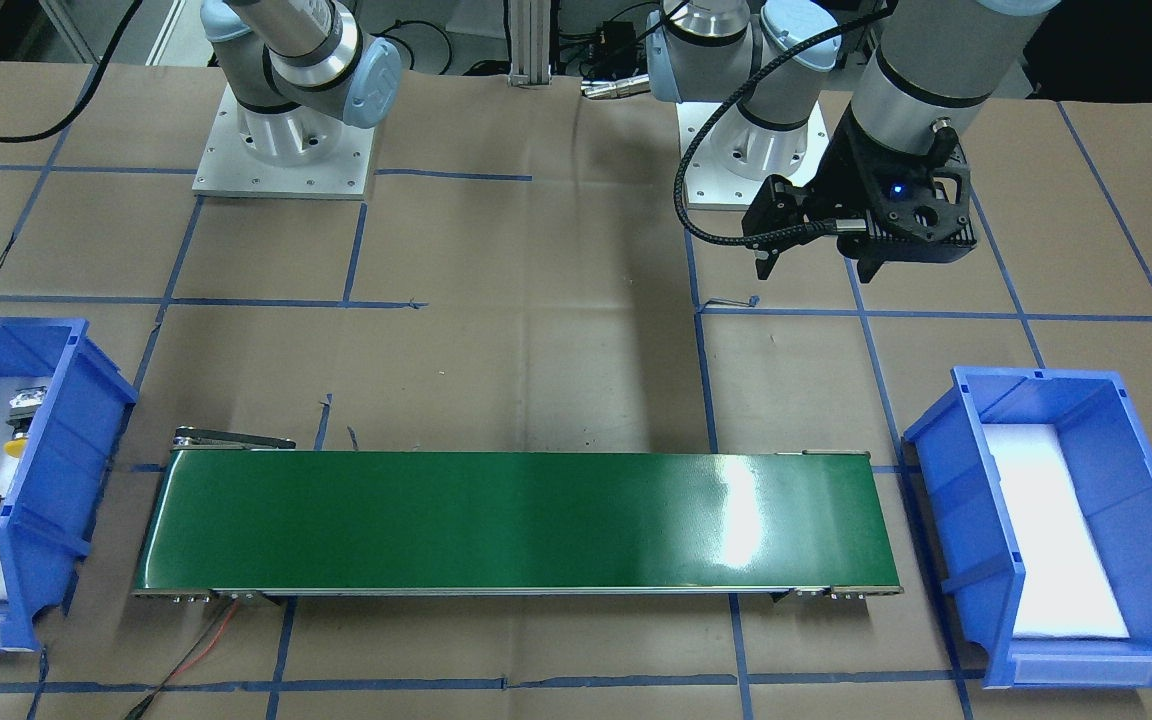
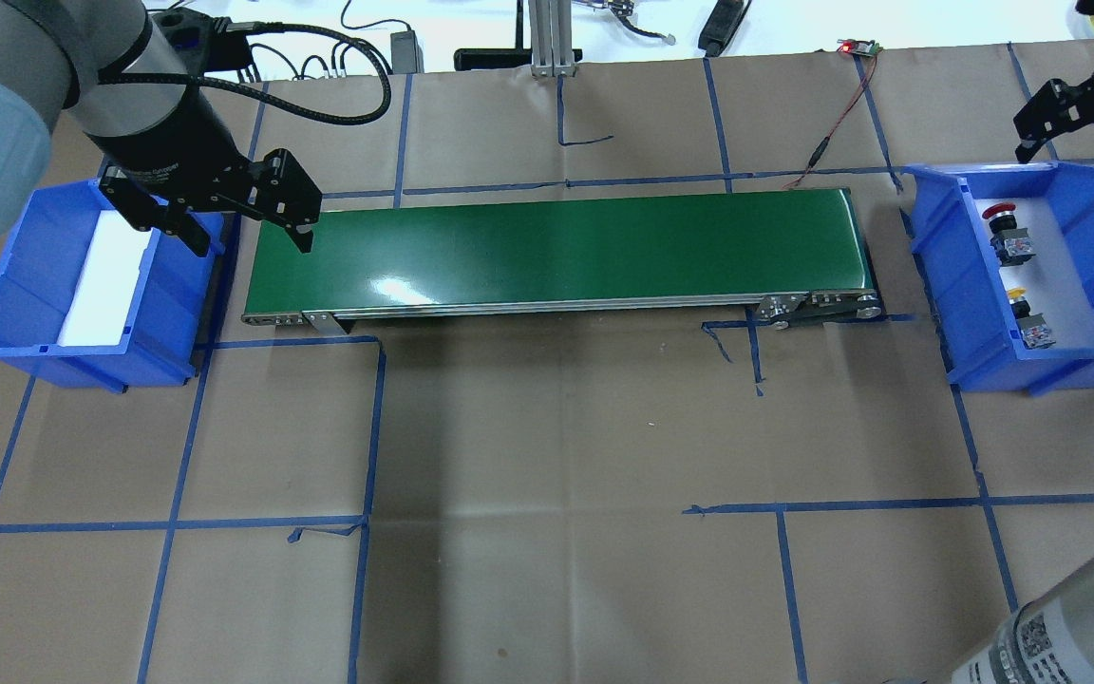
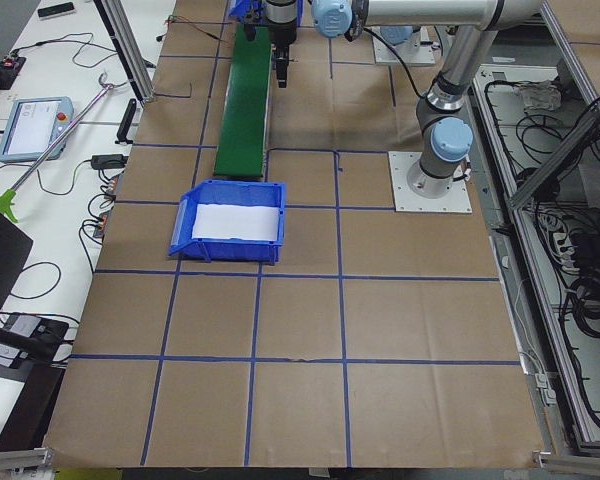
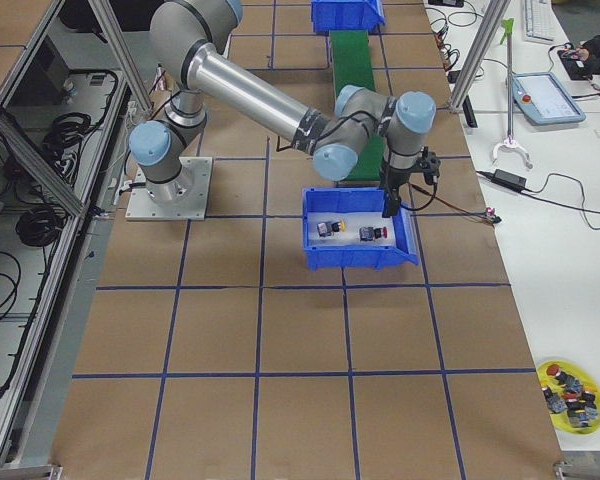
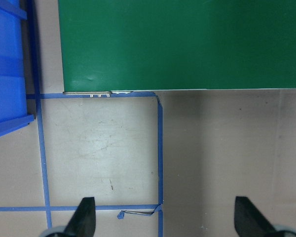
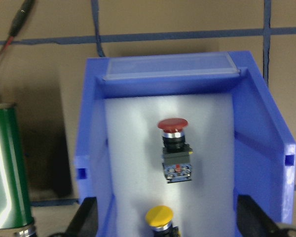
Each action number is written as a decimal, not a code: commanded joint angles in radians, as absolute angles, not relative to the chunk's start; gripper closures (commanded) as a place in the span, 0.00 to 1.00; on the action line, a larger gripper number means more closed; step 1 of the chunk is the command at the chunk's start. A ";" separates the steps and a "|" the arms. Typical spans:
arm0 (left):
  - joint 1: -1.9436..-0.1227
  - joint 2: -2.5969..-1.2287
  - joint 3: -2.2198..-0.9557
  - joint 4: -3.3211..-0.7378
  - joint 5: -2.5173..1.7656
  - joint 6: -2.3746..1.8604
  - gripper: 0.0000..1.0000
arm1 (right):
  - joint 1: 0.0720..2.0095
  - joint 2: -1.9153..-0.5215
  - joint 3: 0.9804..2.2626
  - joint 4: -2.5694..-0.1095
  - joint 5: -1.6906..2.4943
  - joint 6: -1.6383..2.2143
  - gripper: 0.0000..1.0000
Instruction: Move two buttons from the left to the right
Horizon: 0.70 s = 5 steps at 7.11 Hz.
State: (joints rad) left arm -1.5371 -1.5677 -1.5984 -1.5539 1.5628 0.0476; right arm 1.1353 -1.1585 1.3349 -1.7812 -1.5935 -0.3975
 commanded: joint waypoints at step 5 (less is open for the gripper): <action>-1.537 -1.569 -1.597 -1.554 1.562 0.045 0.00 | 1.520 -1.423 1.290 -1.479 -1.594 -0.025 0.00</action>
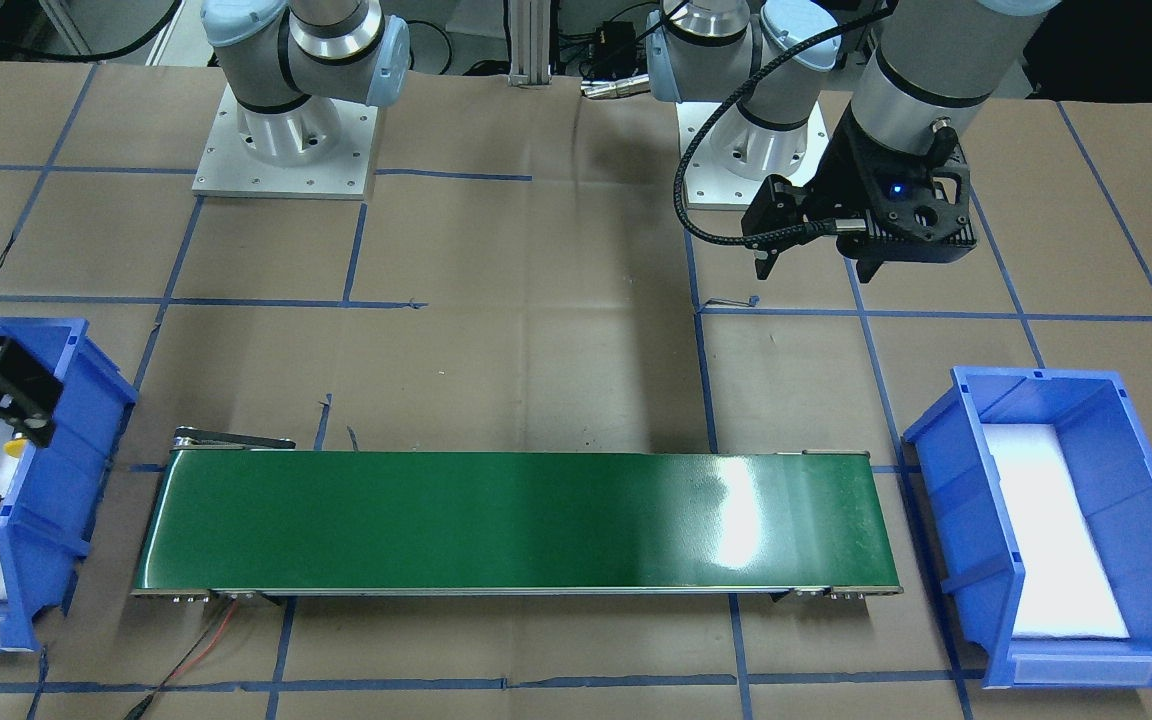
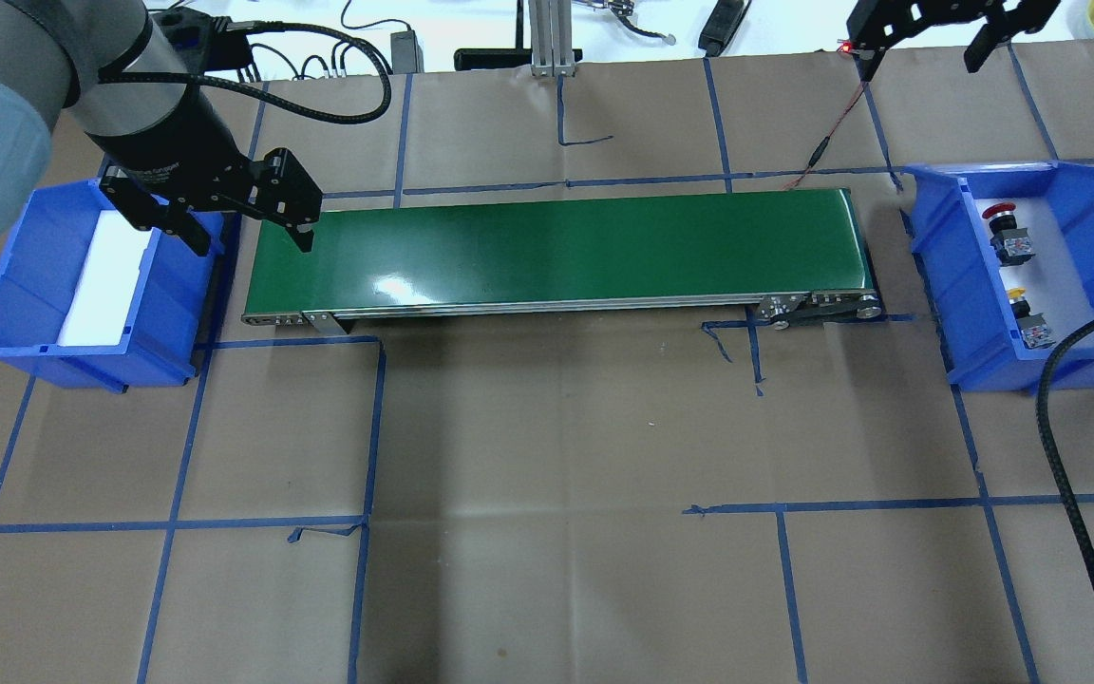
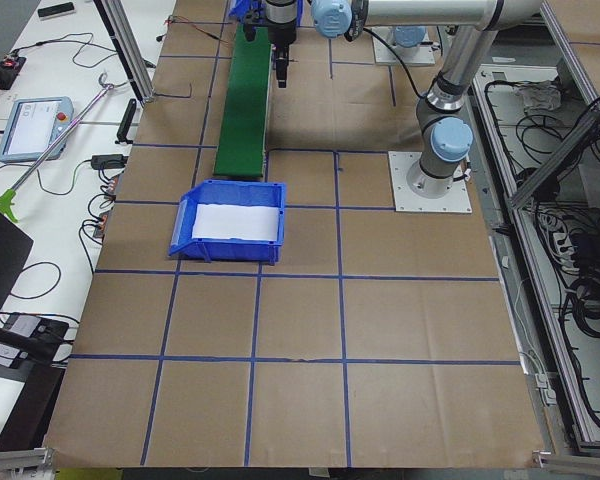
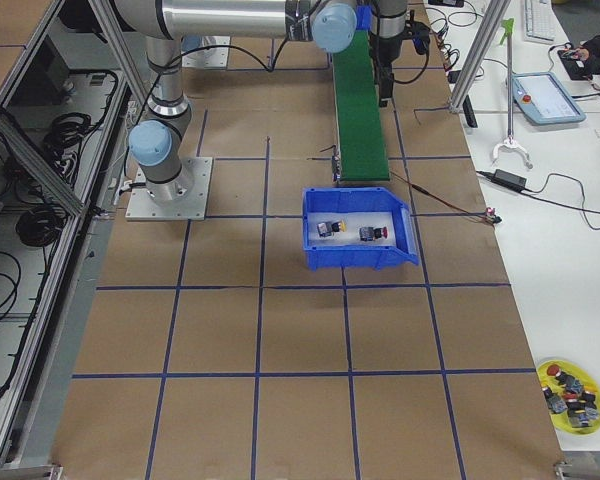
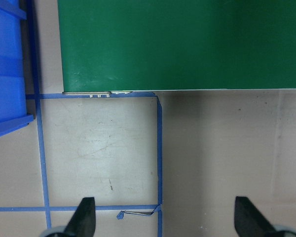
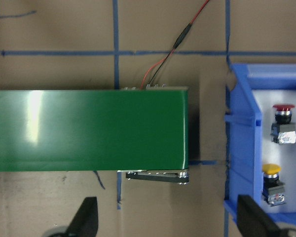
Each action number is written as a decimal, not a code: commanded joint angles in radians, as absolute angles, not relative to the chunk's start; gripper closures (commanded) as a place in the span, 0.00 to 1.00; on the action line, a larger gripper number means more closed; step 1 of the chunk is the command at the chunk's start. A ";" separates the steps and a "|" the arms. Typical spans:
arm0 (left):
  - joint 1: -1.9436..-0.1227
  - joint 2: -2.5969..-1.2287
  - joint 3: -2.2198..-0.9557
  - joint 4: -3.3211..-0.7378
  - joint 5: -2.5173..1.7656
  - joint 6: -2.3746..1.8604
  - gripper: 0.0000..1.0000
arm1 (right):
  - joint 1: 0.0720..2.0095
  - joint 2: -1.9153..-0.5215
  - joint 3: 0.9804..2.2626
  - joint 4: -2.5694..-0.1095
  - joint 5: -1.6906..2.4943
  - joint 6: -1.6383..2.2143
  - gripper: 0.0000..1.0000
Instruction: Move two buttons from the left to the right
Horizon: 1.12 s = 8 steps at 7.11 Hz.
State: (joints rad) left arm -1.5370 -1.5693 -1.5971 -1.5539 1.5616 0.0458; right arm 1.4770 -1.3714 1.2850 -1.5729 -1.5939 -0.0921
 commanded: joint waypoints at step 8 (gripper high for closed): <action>-1.537 -1.569 -1.597 -1.554 1.562 0.046 0.00 | 1.594 -1.609 1.594 -1.634 -1.586 0.075 0.00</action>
